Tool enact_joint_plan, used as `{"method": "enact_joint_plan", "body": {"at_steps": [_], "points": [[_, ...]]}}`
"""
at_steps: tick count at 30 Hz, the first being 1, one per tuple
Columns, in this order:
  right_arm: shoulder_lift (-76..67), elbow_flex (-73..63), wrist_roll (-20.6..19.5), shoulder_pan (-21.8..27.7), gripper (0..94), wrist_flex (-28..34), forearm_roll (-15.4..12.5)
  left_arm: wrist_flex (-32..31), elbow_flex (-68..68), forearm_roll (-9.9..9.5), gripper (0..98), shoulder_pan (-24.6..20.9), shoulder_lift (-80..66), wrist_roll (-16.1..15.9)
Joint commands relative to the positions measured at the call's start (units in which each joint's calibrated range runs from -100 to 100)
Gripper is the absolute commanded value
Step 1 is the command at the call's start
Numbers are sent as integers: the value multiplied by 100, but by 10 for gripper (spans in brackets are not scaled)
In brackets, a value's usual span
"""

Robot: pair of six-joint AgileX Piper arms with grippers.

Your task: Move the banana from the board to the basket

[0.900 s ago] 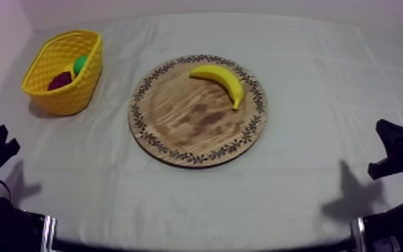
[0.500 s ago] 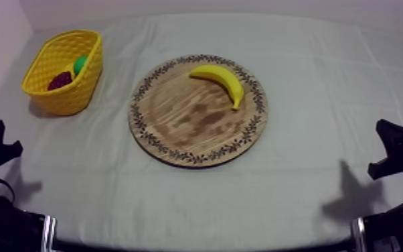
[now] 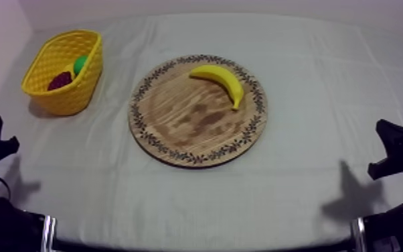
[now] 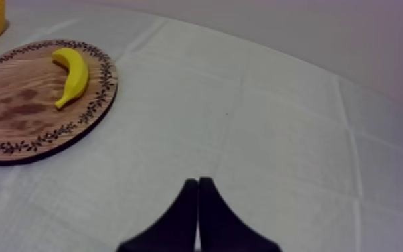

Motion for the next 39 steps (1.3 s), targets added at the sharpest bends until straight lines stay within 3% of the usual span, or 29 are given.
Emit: {"method": "enact_joint_plan", "body": {"at_steps": [1,9,18,39], "points": [[0,-5,1,0,3,1,-1,-12,-168,-11,0,21,151,70],[0,-5,1,0,3,1,-1,-224,-1126,-43,0,190,1273,318],[0,-5,1,0,3,1,-1,-468,-2463,-274,0,356,2690,615],[0,-5,1,0,3,1,-1,-575,-4757,-331,0,1156,5174,289]]}}
